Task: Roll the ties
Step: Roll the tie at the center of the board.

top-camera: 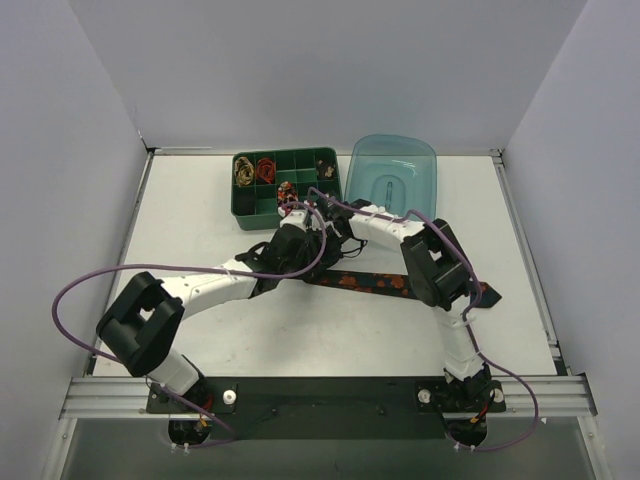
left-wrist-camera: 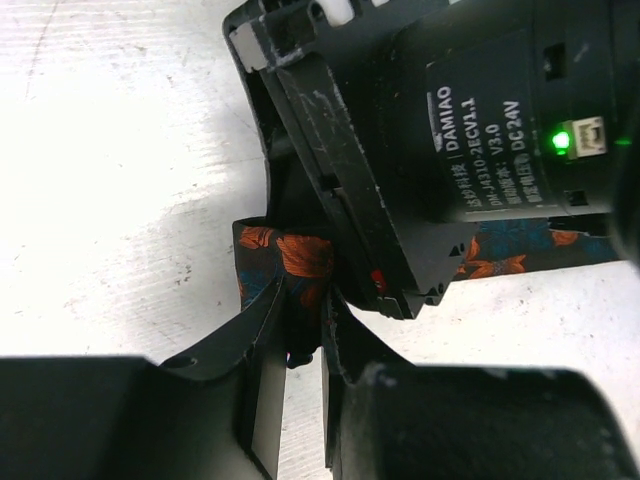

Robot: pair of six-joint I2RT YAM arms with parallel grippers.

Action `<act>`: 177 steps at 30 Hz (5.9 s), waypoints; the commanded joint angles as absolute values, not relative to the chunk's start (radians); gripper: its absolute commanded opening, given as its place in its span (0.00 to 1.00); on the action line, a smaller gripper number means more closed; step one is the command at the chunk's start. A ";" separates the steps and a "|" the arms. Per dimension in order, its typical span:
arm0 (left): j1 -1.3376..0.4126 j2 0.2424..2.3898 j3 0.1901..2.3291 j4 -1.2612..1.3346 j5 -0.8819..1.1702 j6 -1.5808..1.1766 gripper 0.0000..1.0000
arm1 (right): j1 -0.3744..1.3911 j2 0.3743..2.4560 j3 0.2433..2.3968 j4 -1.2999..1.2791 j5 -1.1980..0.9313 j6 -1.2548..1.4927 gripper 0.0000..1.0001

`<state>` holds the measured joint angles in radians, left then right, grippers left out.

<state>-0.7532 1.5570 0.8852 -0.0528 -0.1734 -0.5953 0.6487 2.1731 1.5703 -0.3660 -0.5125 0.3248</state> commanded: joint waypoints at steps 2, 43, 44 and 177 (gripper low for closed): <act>-0.764 1.522 0.917 -0.130 -0.274 -0.617 0.00 | 0.663 2.145 1.583 -0.403 -0.509 0.324 0.00; -0.854 1.759 1.210 -0.471 -0.448 -0.439 0.01 | 0.518 1.925 1.408 -0.419 -0.483 0.304 0.00; -0.867 1.784 1.222 -0.479 -0.452 -0.440 0.01 | 0.518 1.927 1.407 -0.419 -0.483 0.302 0.00; -0.721 1.647 1.020 0.028 0.045 -0.546 0.25 | 0.612 2.203 1.594 -0.434 -0.426 0.267 0.00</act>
